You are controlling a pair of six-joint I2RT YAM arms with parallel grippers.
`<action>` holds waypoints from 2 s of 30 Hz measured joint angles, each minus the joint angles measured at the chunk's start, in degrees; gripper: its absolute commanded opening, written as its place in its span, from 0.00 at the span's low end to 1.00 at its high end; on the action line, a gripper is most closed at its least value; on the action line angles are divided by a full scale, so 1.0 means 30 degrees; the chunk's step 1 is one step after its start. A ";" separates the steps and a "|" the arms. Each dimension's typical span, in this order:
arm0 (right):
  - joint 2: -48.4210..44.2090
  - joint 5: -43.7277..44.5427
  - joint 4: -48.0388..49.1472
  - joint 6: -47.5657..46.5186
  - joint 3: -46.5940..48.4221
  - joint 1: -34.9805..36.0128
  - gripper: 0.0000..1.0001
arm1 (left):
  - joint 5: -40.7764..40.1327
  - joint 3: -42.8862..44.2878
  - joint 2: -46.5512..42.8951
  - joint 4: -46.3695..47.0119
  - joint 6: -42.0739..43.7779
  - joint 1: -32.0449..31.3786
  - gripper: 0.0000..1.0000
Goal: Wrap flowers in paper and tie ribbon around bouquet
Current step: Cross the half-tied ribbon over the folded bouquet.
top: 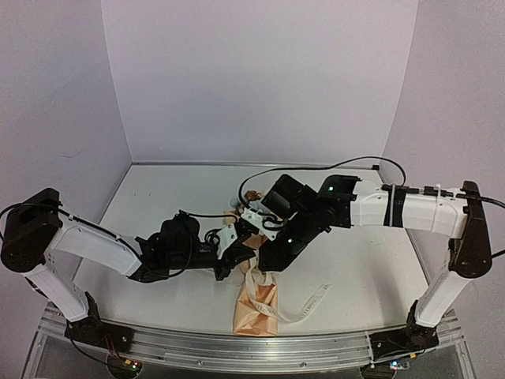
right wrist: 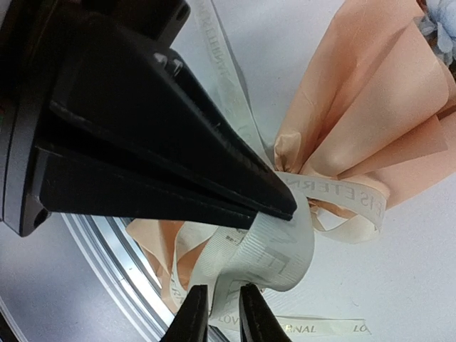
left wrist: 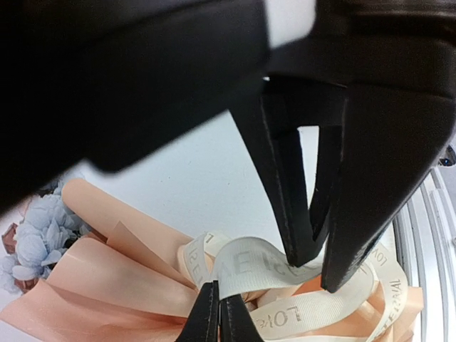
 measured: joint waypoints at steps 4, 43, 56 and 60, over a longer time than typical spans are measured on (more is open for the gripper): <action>-0.1150 0.0149 0.0896 -0.0149 -0.1386 -0.0079 0.50 | -0.0645 -0.0142 -0.0018 0.0493 -0.0782 0.0077 0.00; -0.2916 0.3723 1.4030 -0.3424 -1.1816 0.3673 0.50 | -0.0144 -0.1022 -0.1342 0.0445 -0.5800 0.0620 0.02; -0.2842 0.3824 1.3830 -0.2523 -1.1816 0.3673 0.02 | -0.0122 -0.1224 -0.1531 0.0438 -0.5730 0.0977 0.02; -0.3222 0.4089 1.3644 -0.2404 -1.1862 0.3675 0.00 | 0.0033 -0.1260 -0.1587 0.0445 -0.5738 0.1068 0.02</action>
